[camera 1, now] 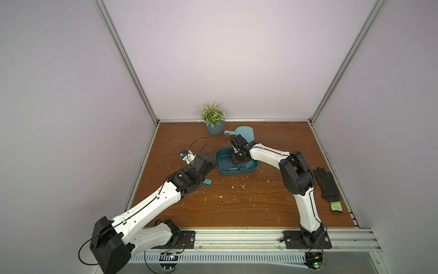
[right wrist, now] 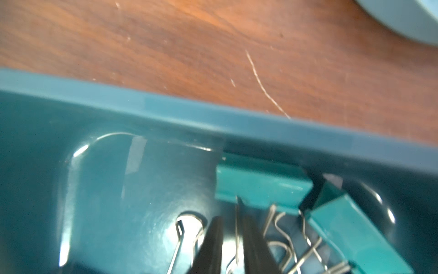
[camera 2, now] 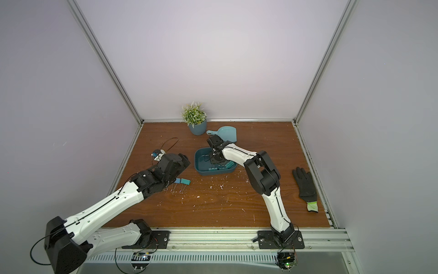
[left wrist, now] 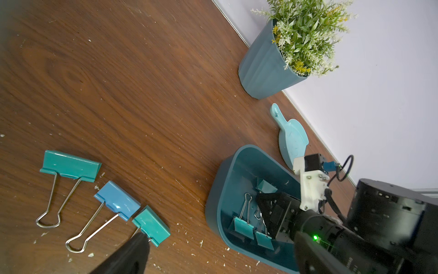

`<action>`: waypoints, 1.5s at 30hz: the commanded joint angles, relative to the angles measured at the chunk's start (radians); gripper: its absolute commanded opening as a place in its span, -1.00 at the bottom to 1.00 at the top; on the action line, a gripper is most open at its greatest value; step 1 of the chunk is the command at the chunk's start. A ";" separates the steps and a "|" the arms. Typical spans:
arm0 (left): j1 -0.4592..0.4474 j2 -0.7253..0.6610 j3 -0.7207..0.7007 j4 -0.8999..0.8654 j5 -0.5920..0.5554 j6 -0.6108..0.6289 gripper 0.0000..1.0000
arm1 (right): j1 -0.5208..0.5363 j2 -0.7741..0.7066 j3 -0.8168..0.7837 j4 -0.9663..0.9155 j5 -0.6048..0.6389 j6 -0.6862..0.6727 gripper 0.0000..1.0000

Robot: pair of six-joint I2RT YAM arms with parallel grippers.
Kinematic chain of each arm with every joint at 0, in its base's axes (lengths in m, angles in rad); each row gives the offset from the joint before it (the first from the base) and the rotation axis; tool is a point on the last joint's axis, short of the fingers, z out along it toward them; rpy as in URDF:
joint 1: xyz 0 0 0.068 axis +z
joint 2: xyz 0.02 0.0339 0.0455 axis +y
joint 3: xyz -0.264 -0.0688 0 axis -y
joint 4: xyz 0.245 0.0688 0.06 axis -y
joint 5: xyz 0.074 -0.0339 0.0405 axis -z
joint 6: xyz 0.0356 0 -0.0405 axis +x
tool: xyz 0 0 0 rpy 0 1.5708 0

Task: Take out the binder clips from the storage box
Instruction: Pick up the binder clip from the storage box, then place the binder clip at the center of the board.

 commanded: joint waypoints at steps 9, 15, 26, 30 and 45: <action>0.015 -0.066 -0.010 -0.058 -0.027 0.029 0.97 | 0.007 -0.035 0.030 -0.021 0.022 0.006 -1.00; 0.015 -0.100 -0.004 -0.083 -0.037 0.055 0.97 | 0.027 -0.123 0.052 -0.035 0.046 0.026 -1.00; 0.015 -0.169 -0.008 -0.115 -0.029 0.138 0.97 | 0.097 -0.259 0.014 -0.082 0.064 0.113 -1.00; 0.015 -0.207 -0.010 -0.151 -0.046 0.171 0.98 | 0.160 -0.315 -0.039 -0.089 0.076 0.190 -1.00; 0.015 -0.329 0.011 -0.271 -0.052 0.327 0.97 | 0.447 -0.335 -0.216 0.002 0.152 0.520 -1.00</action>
